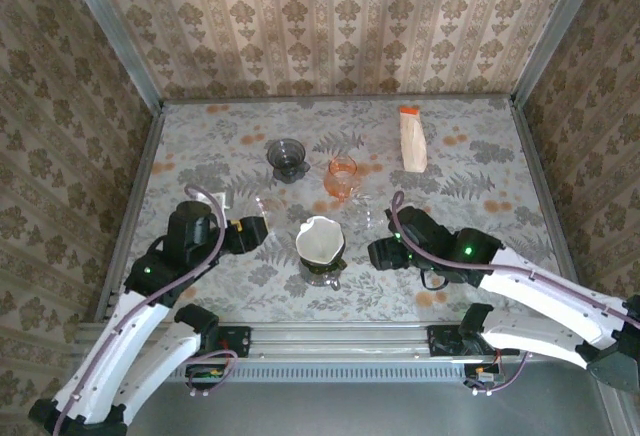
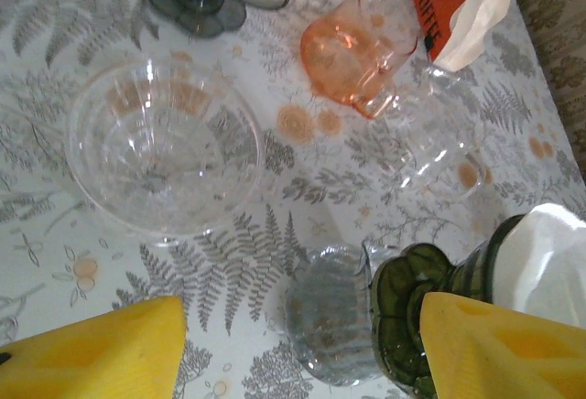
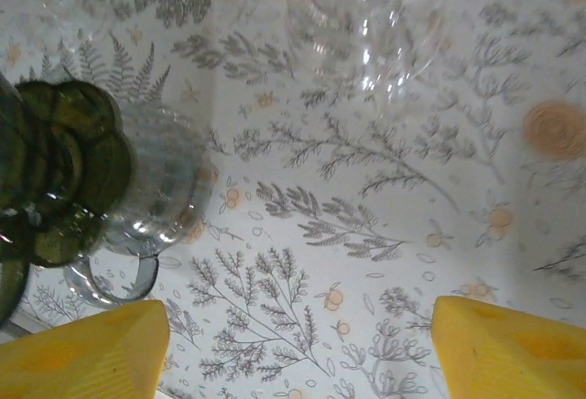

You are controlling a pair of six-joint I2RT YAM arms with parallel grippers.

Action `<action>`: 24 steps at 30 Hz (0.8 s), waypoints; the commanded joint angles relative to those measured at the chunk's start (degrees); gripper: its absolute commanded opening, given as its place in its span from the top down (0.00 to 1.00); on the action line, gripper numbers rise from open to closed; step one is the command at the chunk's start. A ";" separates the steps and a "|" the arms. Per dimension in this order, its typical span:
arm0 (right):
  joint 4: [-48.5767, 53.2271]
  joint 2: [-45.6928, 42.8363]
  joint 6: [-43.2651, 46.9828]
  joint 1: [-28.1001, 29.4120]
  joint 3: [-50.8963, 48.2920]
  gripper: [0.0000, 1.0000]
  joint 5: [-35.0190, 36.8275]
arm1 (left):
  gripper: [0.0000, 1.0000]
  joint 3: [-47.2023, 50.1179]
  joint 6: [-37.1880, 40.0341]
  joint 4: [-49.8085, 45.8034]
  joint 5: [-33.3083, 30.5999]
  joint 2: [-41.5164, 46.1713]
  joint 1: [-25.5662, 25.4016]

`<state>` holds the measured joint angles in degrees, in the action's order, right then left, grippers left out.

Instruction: Place the coffee filter in the dripper

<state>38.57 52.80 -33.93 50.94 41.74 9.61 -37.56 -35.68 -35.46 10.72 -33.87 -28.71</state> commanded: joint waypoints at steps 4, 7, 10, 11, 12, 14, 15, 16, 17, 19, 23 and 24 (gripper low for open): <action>-14.82 2.83 1.33 -0.15 -6.82 0.28 -7.80 | 0.33 5.16 -4.79 1.56 3.09 2.66 0.41; -22.50 2.87 2.59 1.19 -11.39 0.28 -10.97 | 0.34 7.82 -6.76 1.86 4.02 3.97 0.41; -29.38 1.46 3.29 2.69 -15.85 0.27 -11.88 | 0.36 10.02 -8.53 2.90 4.66 5.00 0.32; -31.29 1.27 3.63 3.41 -16.97 0.27 -12.20 | 0.36 10.71 -8.91 3.24 4.81 5.08 0.32; -32.49 1.39 3.91 4.43 -17.82 0.27 -11.72 | 0.37 11.12 -9.09 3.61 4.92 5.13 0.23; -35.95 2.22 4.35 6.98 -19.40 0.28 -10.32 | 0.37 12.10 -9.49 4.18 4.91 4.93 0.16; -37.41 2.80 4.36 8.21 -20.07 0.28 -9.68 | 0.37 12.52 -9.62 4.68 5.00 4.95 0.14; -38.98 3.45 4.40 9.60 -20.76 0.27 -8.64 | 0.37 12.90 -9.78 5.03 4.97 4.87 0.15; -40.70 4.07 4.40 11.09 -21.57 0.28 -7.26 | 0.37 13.11 -9.93 5.26 4.84 4.91 0.18; -44.33 4.82 4.57 13.88 -23.10 0.27 -4.75 | 0.37 13.46 -9.84 5.58 4.68 4.91 0.15; -49.39 7.77 4.88 18.16 -24.77 0.29 -0.37 | 0.37 14.56 -10.10 6.87 5.18 4.86 0.14; -50.03 8.72 4.93 18.97 -24.79 0.30 0.55 | 0.37 14.83 -10.27 6.98 5.27 4.86 0.14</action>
<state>-5.06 59.79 -29.98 68.10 17.80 5.17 -23.94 -44.64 -30.24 15.00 -29.50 -28.73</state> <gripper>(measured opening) 0.709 0.629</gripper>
